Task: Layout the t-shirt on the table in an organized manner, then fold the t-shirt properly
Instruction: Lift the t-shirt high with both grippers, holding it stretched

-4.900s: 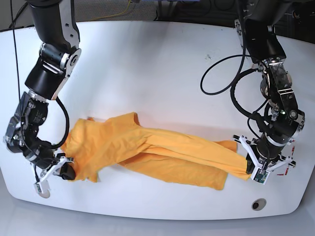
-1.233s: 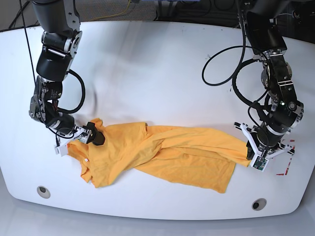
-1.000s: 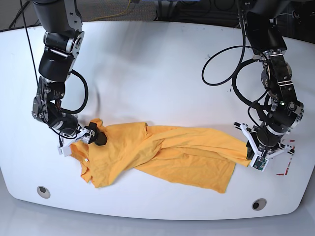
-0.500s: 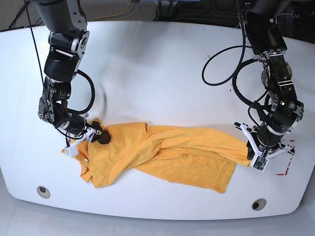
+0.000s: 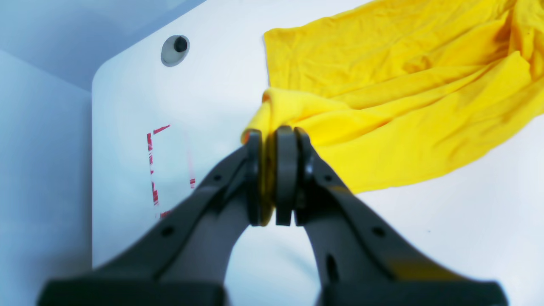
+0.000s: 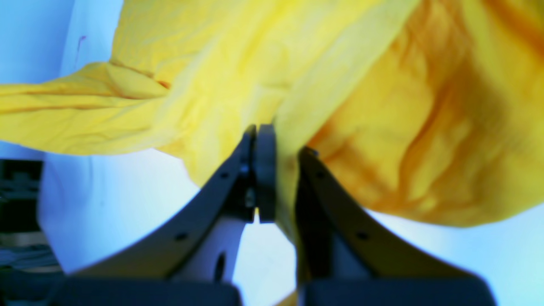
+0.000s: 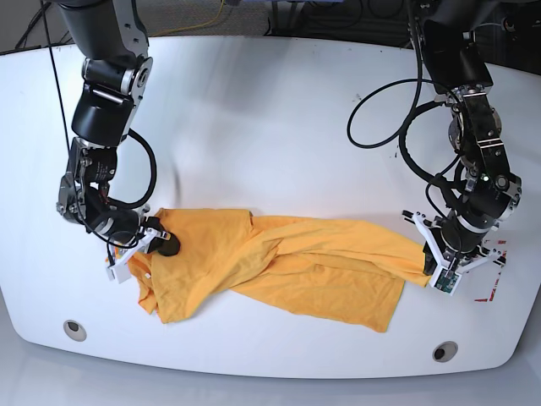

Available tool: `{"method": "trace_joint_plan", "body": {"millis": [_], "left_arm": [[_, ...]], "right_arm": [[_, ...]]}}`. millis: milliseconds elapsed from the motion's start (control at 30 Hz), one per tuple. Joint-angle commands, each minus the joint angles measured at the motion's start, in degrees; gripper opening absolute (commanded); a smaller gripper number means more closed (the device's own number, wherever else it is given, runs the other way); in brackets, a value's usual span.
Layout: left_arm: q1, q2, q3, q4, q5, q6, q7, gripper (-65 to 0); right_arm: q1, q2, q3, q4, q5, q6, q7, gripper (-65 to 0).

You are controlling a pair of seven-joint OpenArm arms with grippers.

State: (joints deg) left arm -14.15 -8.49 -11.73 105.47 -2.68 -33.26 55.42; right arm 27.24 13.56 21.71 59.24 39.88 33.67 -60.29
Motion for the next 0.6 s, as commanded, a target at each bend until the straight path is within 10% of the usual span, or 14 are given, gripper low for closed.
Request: {"method": "trace_joint_plan", "body": {"millis": [0,567], "left_arm": [[-1.36,-0.52,-0.10,0.95,-0.44,0.07,-1.57,-61.8],[-9.28,-0.52,-0.01,0.95,-0.44,0.07,-1.75,-61.8]], "right_arm": [[1.72,0.81,0.40,5.59,1.75,-1.80,0.20,-65.0],[9.02,5.12,7.60,15.35,1.84,-3.91,-6.92,-65.0]]}}
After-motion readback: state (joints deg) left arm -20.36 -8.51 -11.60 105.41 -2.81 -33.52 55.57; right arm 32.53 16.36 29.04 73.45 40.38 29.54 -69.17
